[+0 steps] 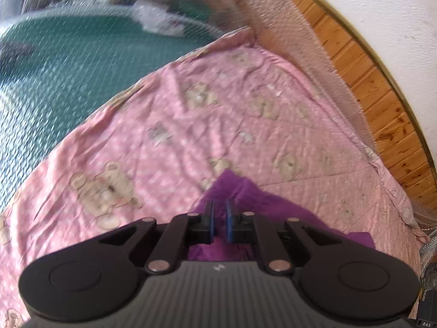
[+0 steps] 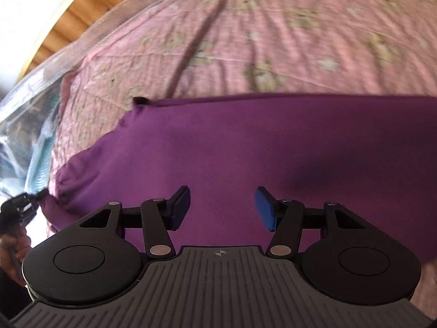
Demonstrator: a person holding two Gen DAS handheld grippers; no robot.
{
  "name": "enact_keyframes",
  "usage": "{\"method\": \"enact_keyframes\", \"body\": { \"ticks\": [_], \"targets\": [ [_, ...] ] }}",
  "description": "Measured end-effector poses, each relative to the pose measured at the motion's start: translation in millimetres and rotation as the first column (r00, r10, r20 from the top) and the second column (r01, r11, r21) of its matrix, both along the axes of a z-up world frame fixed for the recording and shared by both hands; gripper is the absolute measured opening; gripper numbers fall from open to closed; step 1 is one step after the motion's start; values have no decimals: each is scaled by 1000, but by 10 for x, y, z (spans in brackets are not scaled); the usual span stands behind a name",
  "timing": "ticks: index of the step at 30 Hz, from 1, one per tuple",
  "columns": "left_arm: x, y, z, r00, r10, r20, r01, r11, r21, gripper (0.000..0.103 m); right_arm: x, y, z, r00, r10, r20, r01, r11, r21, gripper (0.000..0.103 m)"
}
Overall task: Fold clothes
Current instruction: 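Open the left gripper and release the waistband onto the quilt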
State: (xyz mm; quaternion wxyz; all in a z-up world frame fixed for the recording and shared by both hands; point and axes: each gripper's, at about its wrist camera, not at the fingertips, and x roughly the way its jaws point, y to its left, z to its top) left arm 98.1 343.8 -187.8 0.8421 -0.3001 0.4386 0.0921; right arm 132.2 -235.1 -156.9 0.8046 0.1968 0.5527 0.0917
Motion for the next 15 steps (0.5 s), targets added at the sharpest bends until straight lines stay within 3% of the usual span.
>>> {"method": "enact_keyframes", "body": {
  "ticks": [4,7,10,15],
  "targets": [
    [-277,207,-187,998,37,-48,-37,999,-17,5,-379,-571,-24,987,-156,-33,157,988,0,58],
    [-452,319,-245,995,66,-74,-68,998,-18,3,-708,-1095,-124,948,-306,-90,312,949,55,58],
    [-602,341,-86,994,106,-39,-105,994,31,10,-1057,-1599,-239,877,-462,-132,476,871,119,58],
    [-807,-42,252,997,81,13,-82,994,65,18,-1570,-2521,-228,720,-693,-33,691,711,129,58]
  ]
}}
